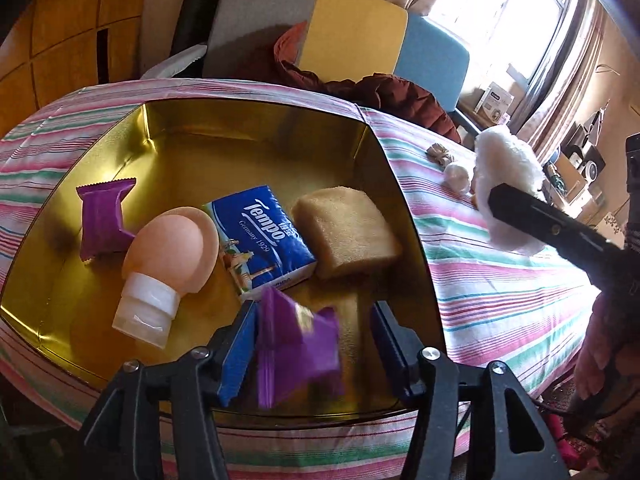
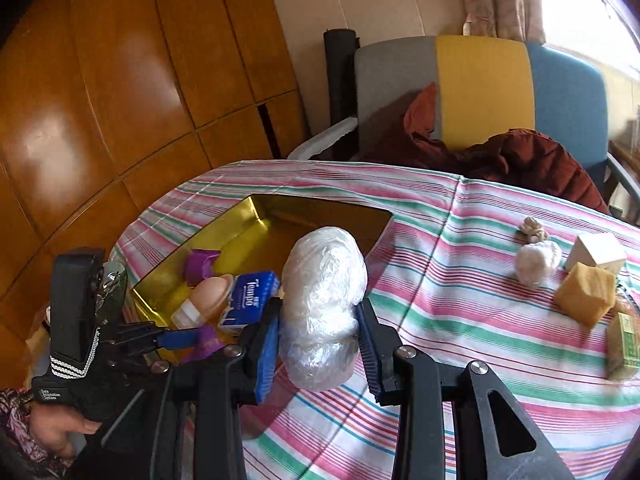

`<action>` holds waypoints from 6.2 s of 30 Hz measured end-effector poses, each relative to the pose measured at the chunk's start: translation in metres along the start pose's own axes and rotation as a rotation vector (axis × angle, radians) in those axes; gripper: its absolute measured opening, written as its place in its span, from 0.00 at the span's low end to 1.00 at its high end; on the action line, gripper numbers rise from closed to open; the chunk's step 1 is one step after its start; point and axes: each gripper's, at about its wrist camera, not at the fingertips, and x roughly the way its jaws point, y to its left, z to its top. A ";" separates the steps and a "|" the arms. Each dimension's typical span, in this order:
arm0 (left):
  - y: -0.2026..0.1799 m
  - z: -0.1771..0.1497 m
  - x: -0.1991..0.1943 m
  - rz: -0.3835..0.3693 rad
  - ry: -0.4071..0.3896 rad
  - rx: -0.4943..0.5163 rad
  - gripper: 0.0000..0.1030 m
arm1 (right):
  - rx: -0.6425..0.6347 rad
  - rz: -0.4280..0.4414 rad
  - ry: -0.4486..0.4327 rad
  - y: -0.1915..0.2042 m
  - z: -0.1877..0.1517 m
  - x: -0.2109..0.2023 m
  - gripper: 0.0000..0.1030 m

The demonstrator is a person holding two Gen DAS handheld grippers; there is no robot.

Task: Organize objects
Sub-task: 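Carry the bundle in right tool and purple packet in left tool over the gold tray, then open right tool to drop the bundle while left tool releases the purple packet, then withdraw both open tools from the tray back toward the table items, then grasp the green essential-oil box with right tool while left tool grasps yellow sponge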

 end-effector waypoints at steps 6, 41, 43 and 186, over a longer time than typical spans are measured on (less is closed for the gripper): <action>0.015 0.005 -0.019 0.006 -0.106 -0.068 0.60 | 0.009 0.012 0.022 0.007 0.000 0.009 0.36; 0.149 0.020 -0.125 0.383 -0.455 -0.525 0.60 | -0.061 0.317 0.370 0.167 0.018 0.171 0.45; 0.149 0.020 -0.124 0.381 -0.456 -0.527 0.60 | -0.064 0.305 0.352 0.164 0.017 0.166 0.62; -0.256 0.081 0.188 -0.246 0.074 0.435 0.62 | 0.497 -0.656 -0.016 -0.287 -0.072 -0.037 0.30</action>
